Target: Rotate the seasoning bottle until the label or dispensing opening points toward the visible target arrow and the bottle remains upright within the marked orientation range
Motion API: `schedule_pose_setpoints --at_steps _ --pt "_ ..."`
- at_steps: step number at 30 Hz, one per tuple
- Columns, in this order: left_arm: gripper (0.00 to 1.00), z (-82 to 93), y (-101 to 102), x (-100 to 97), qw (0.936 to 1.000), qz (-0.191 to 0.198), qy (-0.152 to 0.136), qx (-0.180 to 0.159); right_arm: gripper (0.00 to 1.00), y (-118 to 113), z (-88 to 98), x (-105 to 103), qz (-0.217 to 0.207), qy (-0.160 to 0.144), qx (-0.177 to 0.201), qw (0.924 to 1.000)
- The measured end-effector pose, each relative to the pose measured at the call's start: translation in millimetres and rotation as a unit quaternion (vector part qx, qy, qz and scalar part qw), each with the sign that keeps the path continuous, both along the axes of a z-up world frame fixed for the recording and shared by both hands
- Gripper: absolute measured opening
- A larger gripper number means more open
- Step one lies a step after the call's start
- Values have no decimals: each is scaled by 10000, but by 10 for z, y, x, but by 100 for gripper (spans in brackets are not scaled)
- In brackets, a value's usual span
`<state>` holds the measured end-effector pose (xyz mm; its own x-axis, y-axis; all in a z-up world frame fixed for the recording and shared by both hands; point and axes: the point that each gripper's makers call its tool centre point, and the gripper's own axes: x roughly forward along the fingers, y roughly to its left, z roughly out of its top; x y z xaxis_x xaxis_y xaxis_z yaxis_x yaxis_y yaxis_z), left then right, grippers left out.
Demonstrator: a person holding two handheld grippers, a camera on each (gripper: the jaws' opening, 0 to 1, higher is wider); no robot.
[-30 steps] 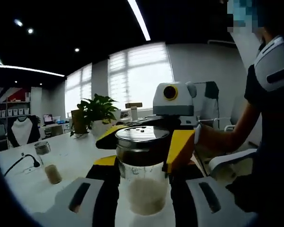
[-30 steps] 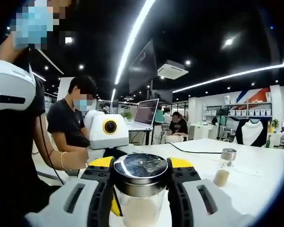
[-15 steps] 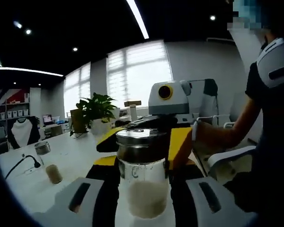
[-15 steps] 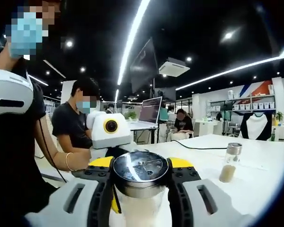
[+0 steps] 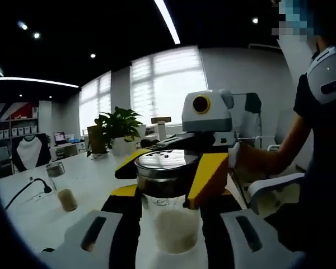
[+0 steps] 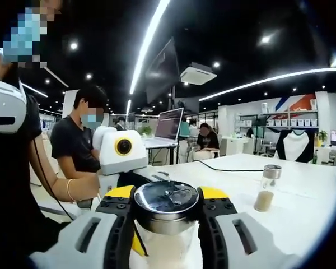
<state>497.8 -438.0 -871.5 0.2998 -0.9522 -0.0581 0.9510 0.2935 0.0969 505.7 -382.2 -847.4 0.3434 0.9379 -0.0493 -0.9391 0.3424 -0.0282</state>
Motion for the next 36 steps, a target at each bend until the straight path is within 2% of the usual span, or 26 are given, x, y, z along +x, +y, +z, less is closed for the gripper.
schedule_pose_setpoints --at_steps 4,8,15,26,30,31,33,36 --pt "44 -25 18 94 9994 307 -115 131 41 -6 -41 107 -344 73 21 9994" --pt "44 -65 17 153 9984 496 -154 235 41 7 -80 156 -515 44 -18 9987" --pt "45 -89 46 273 9951 958 -126 195 41 28 -83 257 -917 -34 -13 9958" --pt "42 -91 140 415 9880 1543 -8 51 41 -14 -62 425 -1378 8 71 9904" --pt "42 -127 162 450 9833 1792 -234 211 41 -33 -85 477 -1515 89 114 9883" --pt "43 -169 162 461 9804 1872 -419 454 41 -28 -82 491 -1545 116 158 9878" --pt "46 -214 151 481 9759 2006 -587 629 40 -24 -96 506 -1606 139 158 9868" --pt "47 -232 145 493 9722 2165 -621 642 40 -17 -115 513 -1676 99 130 9857"
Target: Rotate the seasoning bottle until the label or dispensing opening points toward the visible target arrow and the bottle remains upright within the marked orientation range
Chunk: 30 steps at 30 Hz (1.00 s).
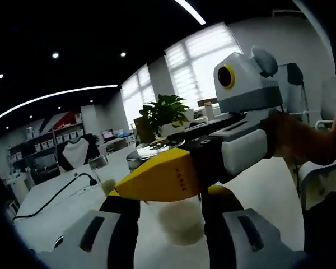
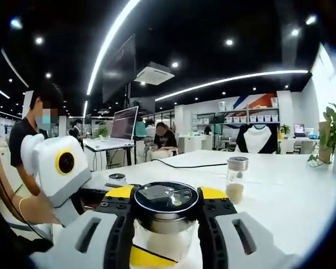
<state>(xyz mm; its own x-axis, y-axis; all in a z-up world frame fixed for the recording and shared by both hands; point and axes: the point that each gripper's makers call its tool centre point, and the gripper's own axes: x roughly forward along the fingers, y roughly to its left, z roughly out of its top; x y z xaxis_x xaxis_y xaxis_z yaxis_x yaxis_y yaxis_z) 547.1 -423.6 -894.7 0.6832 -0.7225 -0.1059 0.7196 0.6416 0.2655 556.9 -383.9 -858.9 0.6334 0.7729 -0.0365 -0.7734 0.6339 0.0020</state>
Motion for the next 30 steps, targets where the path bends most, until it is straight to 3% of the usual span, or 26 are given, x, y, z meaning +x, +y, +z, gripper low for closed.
schedule_pose_setpoints --at_steps 9,15,20,24,28,30 --pt "48 -8 29 62 9973 599 -342 -268 40 10 5 25 -186 -27 93 9998" --pt "52 -45 44 104 9931 1036 -539 -87 40 50 -13 8 -218 -4 123 9997" --pt "53 -43 68 142 9902 1276 -540 -142 41 75 11 -13 -246 -21 190 9995" --pt "52 -34 79 157 9898 1313 -494 -266 41 85 19 -28 -282 -110 125 9995" --pt "49 42 74 130 9897 1119 -485 -754 41 68 44 -45 -267 -197 151 9993" --pt "48 32 71 136 9907 1078 -425 -713 41 60 34 -49 -265 -232 92 9993"
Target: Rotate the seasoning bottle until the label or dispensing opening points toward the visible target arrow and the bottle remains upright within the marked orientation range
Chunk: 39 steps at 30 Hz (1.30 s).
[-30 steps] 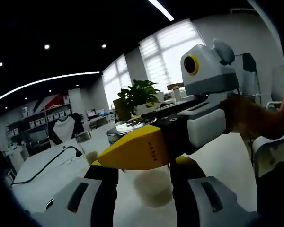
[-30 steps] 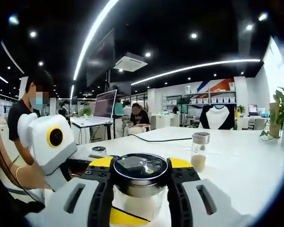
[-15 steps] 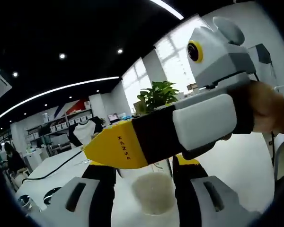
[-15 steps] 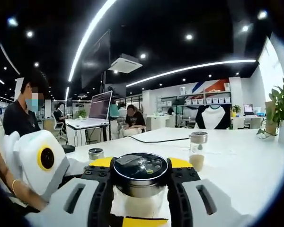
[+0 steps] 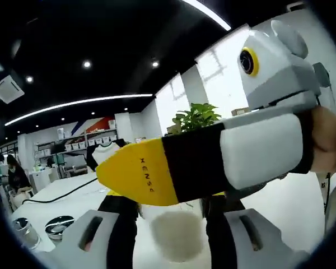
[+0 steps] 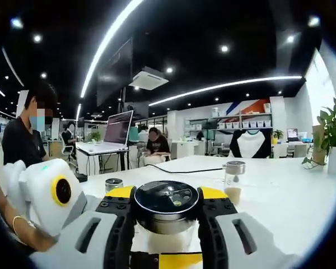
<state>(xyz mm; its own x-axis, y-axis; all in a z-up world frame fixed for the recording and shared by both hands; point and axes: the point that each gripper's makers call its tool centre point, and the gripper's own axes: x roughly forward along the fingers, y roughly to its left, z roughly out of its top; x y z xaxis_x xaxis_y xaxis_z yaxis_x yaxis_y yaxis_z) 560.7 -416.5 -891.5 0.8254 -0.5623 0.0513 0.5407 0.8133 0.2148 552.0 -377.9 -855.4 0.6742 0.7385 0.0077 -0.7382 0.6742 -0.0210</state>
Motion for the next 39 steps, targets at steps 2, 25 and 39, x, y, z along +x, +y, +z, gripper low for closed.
schedule_pose_setpoints --at_steps 2,25,39 --pt "47 12 -3 -9 10000 -73 -15 -59 41 -18 -4 -4 39 30 35 10000" --pt "45 46 -61 -104 9925 -991 315 -636 41 -128 -137 -151 723 165 -98 9972" --pt "46 55 -91 -155 9905 -1198 355 -572 39 -95 -86 -205 791 -88 -130 9967"
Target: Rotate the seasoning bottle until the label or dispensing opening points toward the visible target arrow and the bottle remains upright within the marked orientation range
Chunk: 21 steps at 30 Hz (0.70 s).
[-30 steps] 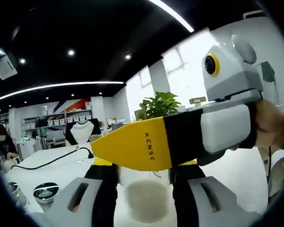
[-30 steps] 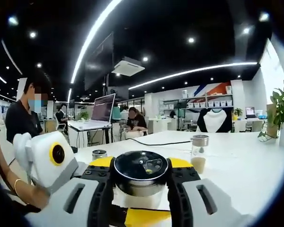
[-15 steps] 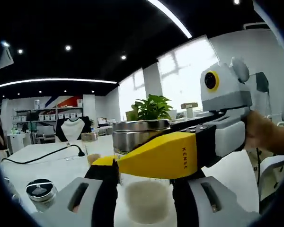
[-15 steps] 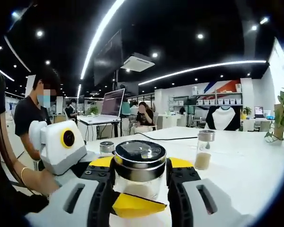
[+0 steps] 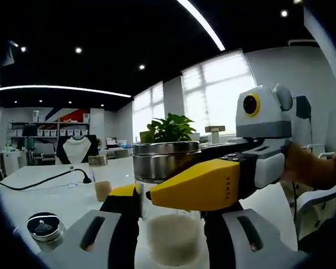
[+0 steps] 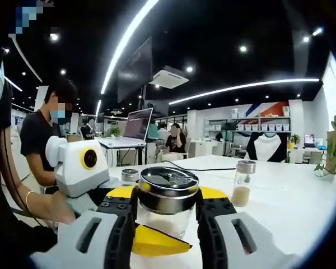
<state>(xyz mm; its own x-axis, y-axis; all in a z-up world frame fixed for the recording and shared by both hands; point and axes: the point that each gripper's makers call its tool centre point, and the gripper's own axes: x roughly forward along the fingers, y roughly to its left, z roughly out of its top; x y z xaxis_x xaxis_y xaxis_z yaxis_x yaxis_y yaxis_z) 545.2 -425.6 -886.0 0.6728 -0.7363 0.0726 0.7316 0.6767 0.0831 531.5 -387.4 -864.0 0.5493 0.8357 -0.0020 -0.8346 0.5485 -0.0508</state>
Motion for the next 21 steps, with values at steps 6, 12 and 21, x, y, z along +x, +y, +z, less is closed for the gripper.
schedule_pose_setpoints --at_steps 6,12,21 --pt "46 -58 -17 7 9999 -42 117 48 38 -13 -52 16 -89 228 72 9997" --pt "46 -67 -28 18 9999 11 90 61 37 -7 -45 24 -412 30 -72 9991" --pt "45 -83 77 97 9969 749 -114 233 37 -8 -72 137 -967 306 199 9946"
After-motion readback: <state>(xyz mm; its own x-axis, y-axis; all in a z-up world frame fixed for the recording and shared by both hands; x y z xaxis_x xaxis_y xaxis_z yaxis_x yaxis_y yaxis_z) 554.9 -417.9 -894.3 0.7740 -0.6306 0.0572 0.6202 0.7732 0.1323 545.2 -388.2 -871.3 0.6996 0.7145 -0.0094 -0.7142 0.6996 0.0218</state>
